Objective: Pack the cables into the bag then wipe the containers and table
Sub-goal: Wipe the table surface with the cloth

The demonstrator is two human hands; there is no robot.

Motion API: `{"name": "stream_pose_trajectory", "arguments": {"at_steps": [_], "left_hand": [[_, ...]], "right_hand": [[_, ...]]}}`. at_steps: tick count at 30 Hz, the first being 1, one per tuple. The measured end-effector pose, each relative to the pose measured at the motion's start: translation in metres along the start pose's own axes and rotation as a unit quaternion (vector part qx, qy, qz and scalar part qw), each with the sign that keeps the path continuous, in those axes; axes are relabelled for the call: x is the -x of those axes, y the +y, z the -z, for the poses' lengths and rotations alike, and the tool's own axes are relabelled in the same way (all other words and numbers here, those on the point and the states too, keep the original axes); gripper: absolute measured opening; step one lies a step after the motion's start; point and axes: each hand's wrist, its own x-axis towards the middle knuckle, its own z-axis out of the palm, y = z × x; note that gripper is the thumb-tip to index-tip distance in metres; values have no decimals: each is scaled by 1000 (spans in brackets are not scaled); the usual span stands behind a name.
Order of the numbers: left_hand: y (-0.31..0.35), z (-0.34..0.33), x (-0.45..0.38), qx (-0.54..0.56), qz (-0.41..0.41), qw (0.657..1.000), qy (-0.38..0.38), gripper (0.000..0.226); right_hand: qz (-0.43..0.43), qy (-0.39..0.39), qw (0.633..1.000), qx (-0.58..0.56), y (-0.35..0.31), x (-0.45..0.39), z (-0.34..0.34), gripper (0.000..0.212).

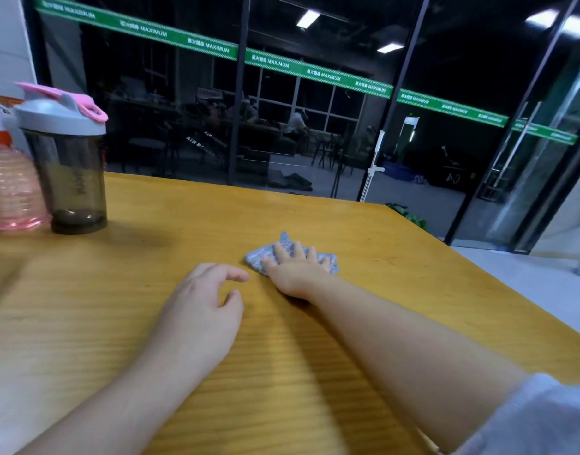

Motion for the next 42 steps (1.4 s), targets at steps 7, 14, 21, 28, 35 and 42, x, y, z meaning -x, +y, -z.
{"name": "stream_pose_trajectory", "arguments": {"at_steps": [7, 14, 21, 28, 35, 42], "left_hand": [[-4, 12, 2, -3, -23, 1000, 12, 27], [-3, 15, 6, 11, -14, 1000, 5, 23], [-2, 9, 3, -9, -20, 1000, -21, 22], [-4, 5, 2, -34, 9, 999, -20, 25], [-4, -1, 3, -45, 4, 999, -26, 25], [-6, -1, 3, -44, 11, 999, -27, 25]], "right_hand": [[220, -14, 974, 44, 6, 92, -17, 56], [135, -2, 991, 12, 88, 76, 4, 54], [-140, 21, 990, 9, 136, -9, 22, 61], [-200, 26, 979, 7, 86, -50, 22, 62], [-125, 24, 992, 15, 55, -64, 17, 63], [-87, 14, 996, 5, 22, -62, 10, 63]]}}
